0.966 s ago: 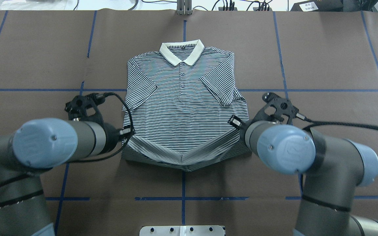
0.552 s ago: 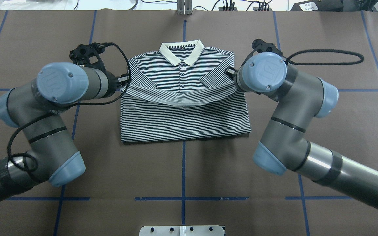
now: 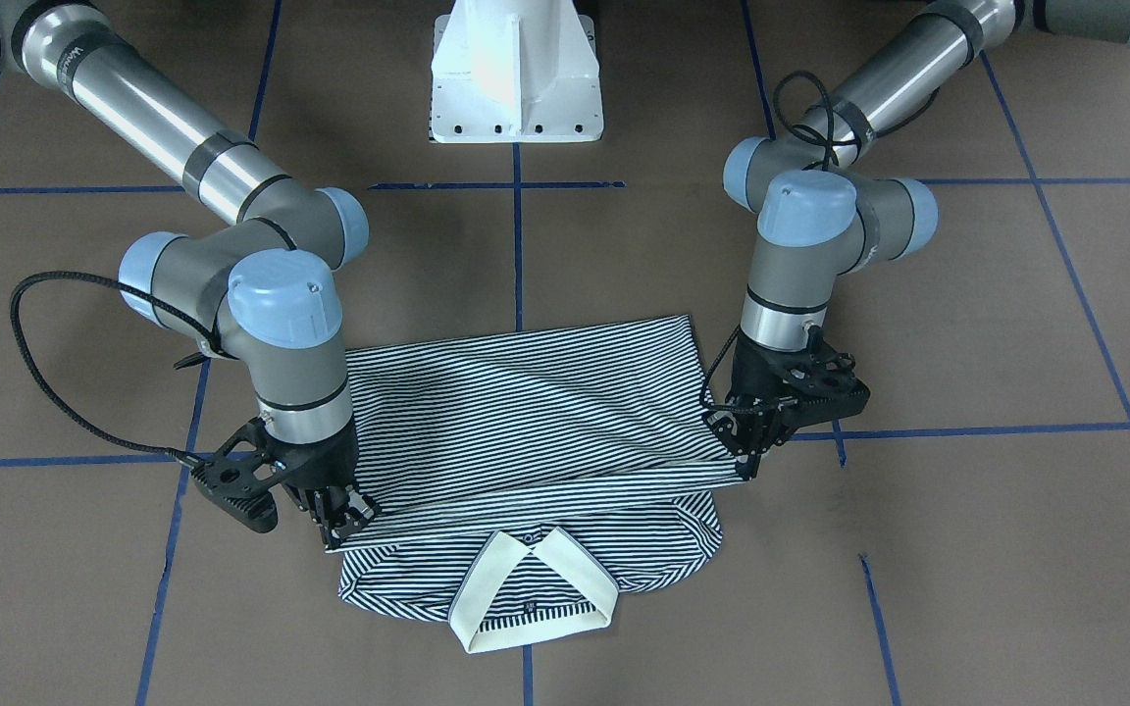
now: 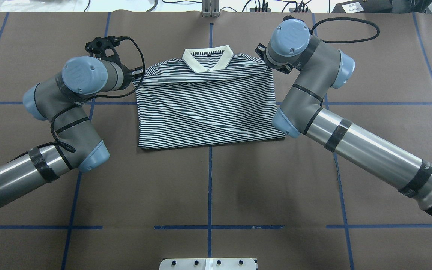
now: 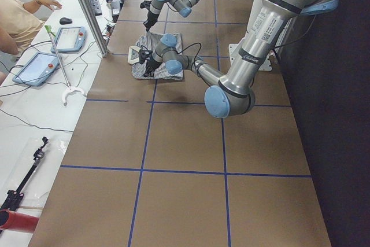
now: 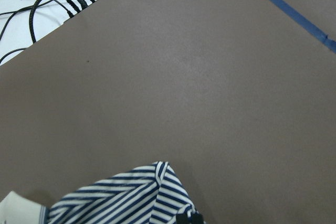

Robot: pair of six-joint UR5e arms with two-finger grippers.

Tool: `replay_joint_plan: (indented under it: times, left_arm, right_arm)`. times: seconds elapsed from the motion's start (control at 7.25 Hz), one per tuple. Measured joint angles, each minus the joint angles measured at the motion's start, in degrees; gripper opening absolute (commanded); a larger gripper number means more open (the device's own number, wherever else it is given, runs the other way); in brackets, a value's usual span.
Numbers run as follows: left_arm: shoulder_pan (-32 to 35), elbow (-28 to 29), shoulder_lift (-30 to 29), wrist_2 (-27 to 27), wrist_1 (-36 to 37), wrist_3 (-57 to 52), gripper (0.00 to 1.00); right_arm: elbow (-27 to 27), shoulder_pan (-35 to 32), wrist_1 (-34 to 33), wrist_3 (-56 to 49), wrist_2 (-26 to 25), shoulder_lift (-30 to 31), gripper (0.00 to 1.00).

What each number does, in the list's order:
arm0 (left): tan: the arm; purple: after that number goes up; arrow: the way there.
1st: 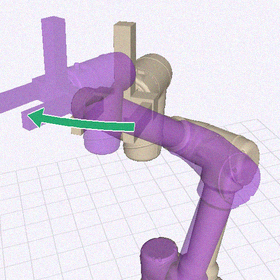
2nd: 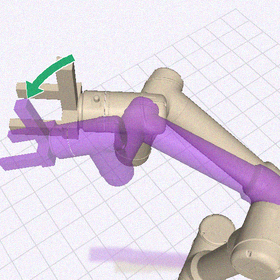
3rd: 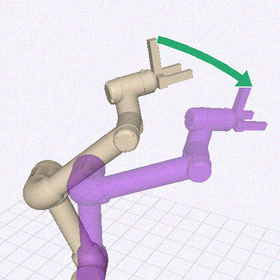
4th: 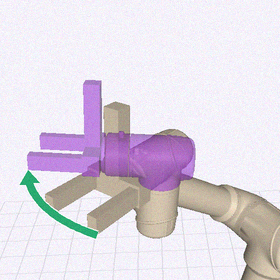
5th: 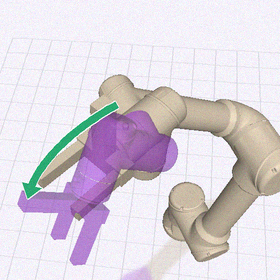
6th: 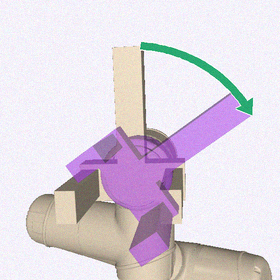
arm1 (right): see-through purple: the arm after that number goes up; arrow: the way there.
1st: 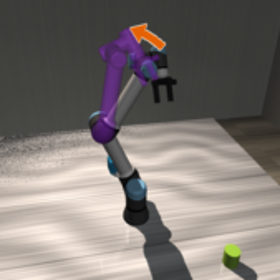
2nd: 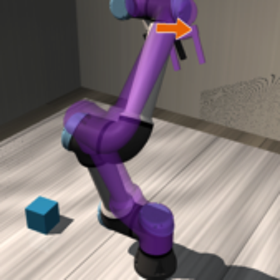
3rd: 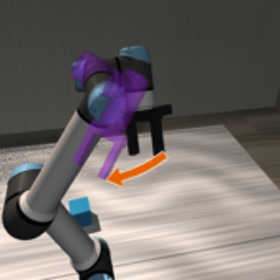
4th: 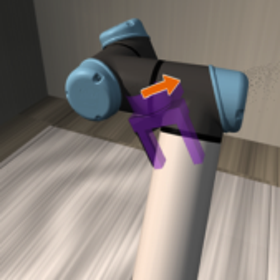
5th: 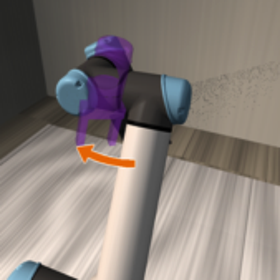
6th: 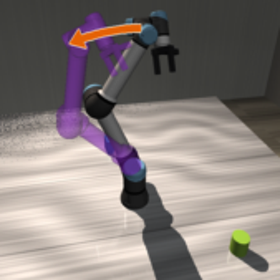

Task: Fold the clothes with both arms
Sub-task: 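Lay the hem down near the collar and release both grippers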

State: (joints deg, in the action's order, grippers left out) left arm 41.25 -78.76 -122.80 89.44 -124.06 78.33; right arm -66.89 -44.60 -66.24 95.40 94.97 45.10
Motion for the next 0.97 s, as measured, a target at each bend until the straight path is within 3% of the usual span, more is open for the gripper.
replay_joint_plan:
  times: [0.28, 0.41, 0.69, 0.97]
  left_arm:
    - [0.1, 2.5, -0.8, 0.0, -2.1, -0.2, 0.00]
    - [0.1, 2.8, -1.3, 0.1, -2.3, -0.3, 0.01]
    - [0.1, 2.9, -2.2, 0.1, -2.4, -0.2, 0.25]
    - [0.1, 2.9, -2.3, 0.1, -3.1, -0.2, 0.56]
  right_arm:
    - [2.5, -0.8, 1.0, 0.0, 0.5, -1.6, 0.00]
    - [3.8, -0.8, 1.1, 0.0, 0.5, -2.7, 0.12]
    - [5.3, -0.6, 1.1, 0.1, 0.5, -3.6, 0.56]
    - [5.5, -0.5, 1.5, 0.2, 0.4, -3.7, 0.80]
